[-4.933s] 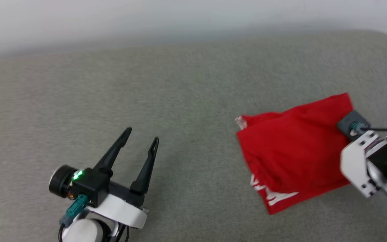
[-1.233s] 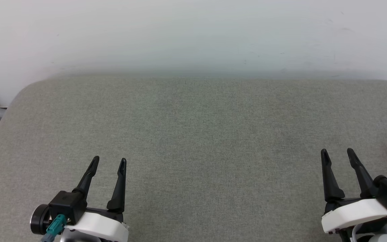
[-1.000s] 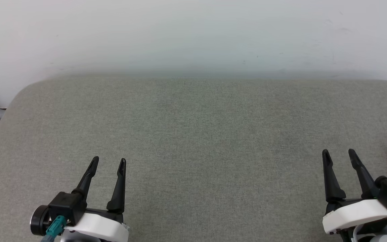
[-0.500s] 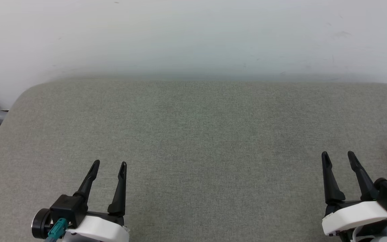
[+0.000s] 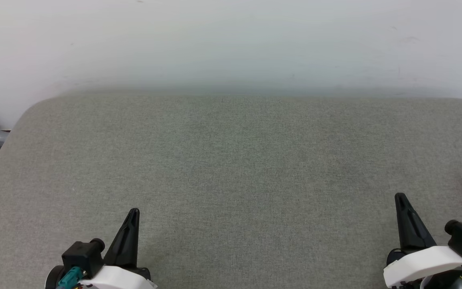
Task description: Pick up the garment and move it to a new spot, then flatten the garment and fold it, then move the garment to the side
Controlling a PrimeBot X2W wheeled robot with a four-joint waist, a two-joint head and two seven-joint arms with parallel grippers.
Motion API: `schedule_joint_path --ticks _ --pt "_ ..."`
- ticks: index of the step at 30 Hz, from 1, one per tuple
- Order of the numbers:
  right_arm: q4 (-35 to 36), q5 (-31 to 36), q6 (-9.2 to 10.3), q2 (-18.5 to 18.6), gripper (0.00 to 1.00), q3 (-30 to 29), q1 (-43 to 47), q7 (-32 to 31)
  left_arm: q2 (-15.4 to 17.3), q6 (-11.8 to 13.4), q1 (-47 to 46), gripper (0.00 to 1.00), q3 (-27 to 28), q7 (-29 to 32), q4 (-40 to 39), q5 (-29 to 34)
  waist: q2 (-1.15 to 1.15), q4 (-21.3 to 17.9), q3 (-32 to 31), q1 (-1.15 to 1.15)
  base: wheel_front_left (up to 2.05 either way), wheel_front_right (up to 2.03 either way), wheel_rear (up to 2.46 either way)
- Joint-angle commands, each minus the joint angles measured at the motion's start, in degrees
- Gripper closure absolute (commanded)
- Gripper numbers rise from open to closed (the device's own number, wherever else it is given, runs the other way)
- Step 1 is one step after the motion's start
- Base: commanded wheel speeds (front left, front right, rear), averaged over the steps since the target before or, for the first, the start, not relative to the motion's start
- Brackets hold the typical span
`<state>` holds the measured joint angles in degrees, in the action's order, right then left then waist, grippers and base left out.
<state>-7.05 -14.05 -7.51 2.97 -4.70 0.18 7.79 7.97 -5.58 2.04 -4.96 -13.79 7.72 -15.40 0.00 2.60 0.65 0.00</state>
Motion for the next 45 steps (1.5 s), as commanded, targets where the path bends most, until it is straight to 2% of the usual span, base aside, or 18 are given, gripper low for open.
schedule_joint_path --ticks 1,21,45 --pt "0.6 -2.2 0.0 0.0 1.0 -0.2 -1.1 -0.3 0.0 -0.1 -1.2 1.0 0.6 0.4 -0.6 -2.1 0.0 0.0 0.0 0.0 0.0 0.0 0.0" --pt "-1.1 -22.1 0.01 0.0 1.0 -0.5 -2.5 -3.8 -1.3 -0.6 -3.3 1.0 3.5 5.6 1.1 -21.6 0.0 -0.5 -0.1 0.0 0.0 0.0 0.0" --pt "-3.0 -40.7 0.01 -0.1 1.0 -1.0 -3.9 -7.3 -2.5 -1.1 -5.1 1.0 6.2 10.5 2.8 -39.9 0.0 -1.0 -0.2 0.0 0.0 0.0 0.0"
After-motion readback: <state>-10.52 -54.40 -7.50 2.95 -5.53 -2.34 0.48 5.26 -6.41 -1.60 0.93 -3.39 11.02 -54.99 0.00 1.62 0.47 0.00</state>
